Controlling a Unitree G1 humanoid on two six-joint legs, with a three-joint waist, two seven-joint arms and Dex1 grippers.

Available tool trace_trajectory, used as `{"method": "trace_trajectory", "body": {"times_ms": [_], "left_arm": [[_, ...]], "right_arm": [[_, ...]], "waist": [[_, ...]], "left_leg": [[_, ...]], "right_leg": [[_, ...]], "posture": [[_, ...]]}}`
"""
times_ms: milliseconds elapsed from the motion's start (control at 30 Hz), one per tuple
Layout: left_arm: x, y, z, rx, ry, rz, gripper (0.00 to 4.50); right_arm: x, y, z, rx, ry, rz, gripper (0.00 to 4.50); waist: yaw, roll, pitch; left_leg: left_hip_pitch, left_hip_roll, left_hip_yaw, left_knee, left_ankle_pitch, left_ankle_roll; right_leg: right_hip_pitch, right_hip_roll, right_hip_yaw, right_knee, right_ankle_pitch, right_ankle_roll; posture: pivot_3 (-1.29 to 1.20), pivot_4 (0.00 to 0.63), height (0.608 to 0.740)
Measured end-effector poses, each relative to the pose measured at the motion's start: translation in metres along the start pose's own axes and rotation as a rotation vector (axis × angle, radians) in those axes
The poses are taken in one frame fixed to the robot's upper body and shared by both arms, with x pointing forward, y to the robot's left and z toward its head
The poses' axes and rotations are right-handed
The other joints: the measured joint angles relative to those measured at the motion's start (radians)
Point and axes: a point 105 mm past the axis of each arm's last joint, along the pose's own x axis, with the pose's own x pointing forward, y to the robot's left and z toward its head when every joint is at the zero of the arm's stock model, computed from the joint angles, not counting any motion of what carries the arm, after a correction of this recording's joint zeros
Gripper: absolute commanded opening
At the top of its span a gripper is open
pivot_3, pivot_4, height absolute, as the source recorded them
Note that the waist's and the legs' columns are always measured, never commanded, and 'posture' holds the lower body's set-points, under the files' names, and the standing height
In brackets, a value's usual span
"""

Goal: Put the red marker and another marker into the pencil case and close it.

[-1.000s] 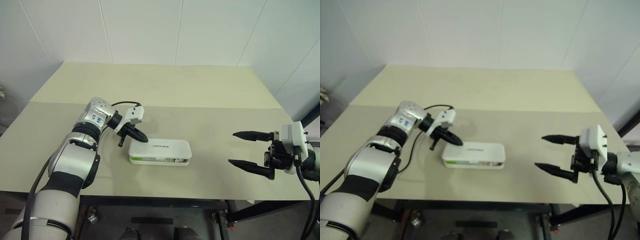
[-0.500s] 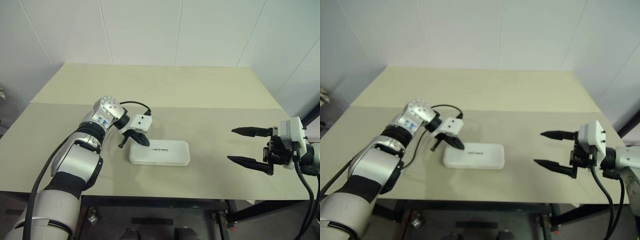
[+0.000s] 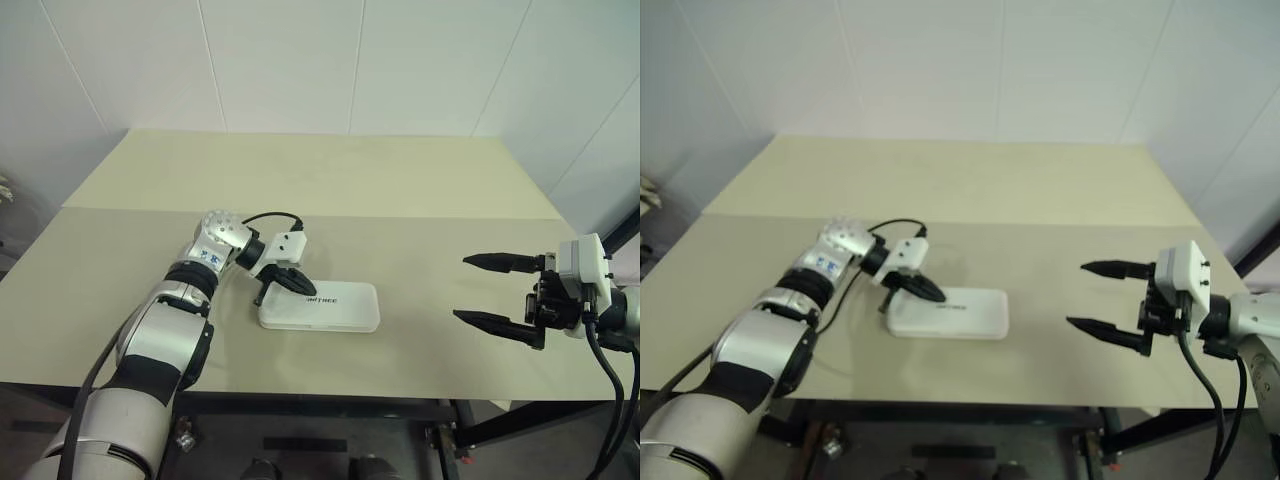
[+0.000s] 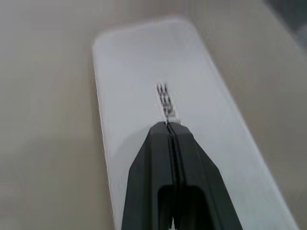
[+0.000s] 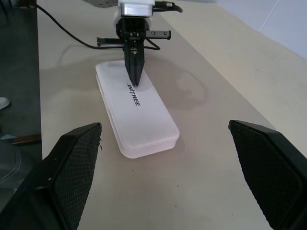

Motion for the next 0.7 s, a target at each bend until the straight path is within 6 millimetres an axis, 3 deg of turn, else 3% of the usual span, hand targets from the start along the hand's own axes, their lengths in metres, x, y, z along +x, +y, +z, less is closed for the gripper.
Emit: {"method": "trace_trajectory", "body": {"times_ms": [167,300,467,567,700], "left_arm": [[-0.013,0.0,0.008,-0.044,-0.296,0.147,0.03],[-0.03,0.001,0.013,-0.019,-0.424,0.244,0.03],[-0.054,-0.015,-0.01,-0.054,-0.43,0.321,0.03],[-0.064,-0.028,-0.02,-0.109,-0.435,0.326,0.57],[-0.077,-0.031,-0.015,-0.087,-0.421,0.326,1.89]], "right_arm": [[0.001,0.001,-0.002,0.009,-0.001,-0.015,4.5],[0.001,0.001,-0.002,0.009,-0.002,-0.022,4.5],[0.002,-0.001,-0.002,0.01,-0.003,-0.027,4.5],[0.004,-0.004,-0.001,0.009,-0.009,-0.025,4.5],[0.007,-0.004,-0.003,0.021,-0.014,-0.014,4.5]], "waist": [[0.002,0.0,0.0],[0.004,0.0,0.0],[-0.009,0.0,0.0],[-0.011,0.0,0.0],[-0.01,0.0,0.0]], "left_leg": [[-0.001,0.001,0.0,0.0,-0.001,0.0],[0.0,0.0,0.0,0.002,-0.001,0.0],[0.002,0.001,0.0,0.0,-0.001,0.0],[0.002,0.001,0.0,0.0,-0.001,0.0],[0.003,0.001,0.0,0.001,-0.001,0.0]], "right_leg": [[-0.001,0.0,0.0,0.001,-0.001,0.0],[0.001,-0.001,0.0,0.001,-0.001,0.0],[0.002,0.0,0.0,0.001,-0.001,0.0],[0.002,-0.001,0.0,0.001,-0.001,0.0],[0.002,-0.002,0.0,0.001,-0.001,0.0]], "posture": [[0.0,0.15,0.74],[0.0,0.15,0.74],[0.0,0.15,0.74],[0.0,0.15,0.74],[0.0,0.15,0.74]]}}
